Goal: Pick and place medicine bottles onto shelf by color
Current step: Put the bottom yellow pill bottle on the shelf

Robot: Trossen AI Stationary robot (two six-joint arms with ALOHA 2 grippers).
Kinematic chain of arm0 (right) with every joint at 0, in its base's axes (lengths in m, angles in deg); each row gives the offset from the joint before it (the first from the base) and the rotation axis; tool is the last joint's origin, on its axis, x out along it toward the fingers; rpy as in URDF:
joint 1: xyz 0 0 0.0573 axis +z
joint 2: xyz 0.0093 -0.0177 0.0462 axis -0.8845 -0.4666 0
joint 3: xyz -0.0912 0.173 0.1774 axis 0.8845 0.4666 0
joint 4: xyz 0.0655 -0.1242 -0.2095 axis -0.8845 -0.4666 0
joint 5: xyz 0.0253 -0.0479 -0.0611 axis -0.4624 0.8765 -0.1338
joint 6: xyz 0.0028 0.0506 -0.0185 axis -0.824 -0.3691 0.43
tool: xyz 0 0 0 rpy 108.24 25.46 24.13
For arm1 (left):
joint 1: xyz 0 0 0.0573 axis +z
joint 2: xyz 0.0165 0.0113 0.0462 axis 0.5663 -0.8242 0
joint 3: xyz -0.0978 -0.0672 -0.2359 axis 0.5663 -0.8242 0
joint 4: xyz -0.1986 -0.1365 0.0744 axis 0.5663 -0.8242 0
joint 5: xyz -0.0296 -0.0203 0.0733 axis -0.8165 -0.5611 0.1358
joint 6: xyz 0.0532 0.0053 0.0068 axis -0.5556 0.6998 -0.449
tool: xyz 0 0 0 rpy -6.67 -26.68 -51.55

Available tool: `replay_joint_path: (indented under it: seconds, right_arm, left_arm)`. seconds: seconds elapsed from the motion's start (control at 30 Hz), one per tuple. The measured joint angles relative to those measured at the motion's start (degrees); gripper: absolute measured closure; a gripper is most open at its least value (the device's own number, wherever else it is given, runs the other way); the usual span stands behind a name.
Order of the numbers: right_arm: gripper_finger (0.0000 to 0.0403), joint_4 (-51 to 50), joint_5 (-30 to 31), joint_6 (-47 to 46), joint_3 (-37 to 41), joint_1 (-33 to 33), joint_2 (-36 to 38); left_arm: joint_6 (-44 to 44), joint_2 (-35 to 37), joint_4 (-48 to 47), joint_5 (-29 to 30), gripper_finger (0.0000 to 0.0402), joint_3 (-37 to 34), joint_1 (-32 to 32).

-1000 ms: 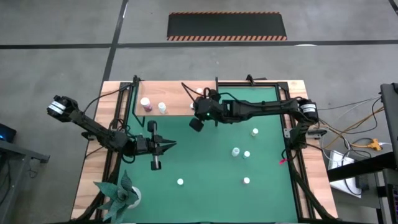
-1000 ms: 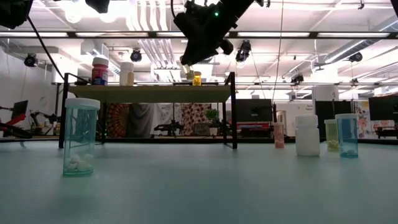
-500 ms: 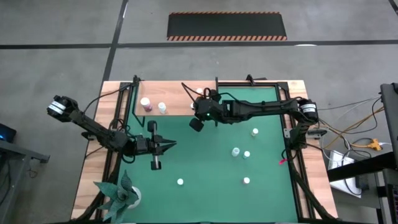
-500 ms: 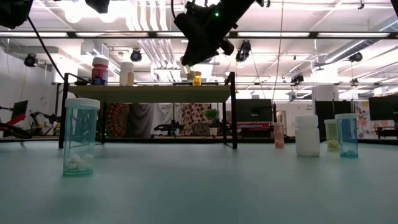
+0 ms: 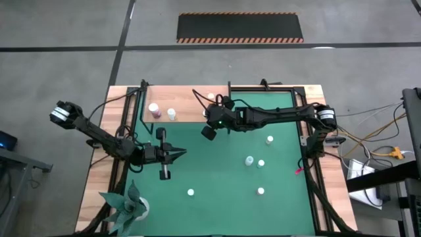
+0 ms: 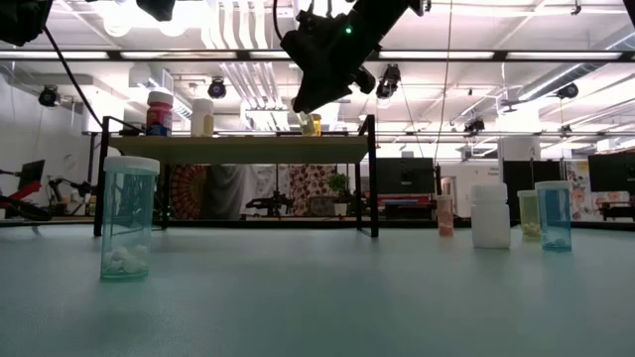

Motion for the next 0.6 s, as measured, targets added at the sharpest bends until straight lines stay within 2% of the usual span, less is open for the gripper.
replay_joint_path:
  seconds: [0.6]
  right_arm:
    - [0.0316, 0.3, 0.1, 0.1, 0.5, 0.0, 0.0]
  left_arm:
    - [0.0, 0.0, 0.0, 0.0, 0.0393, 0.0, 0.0]
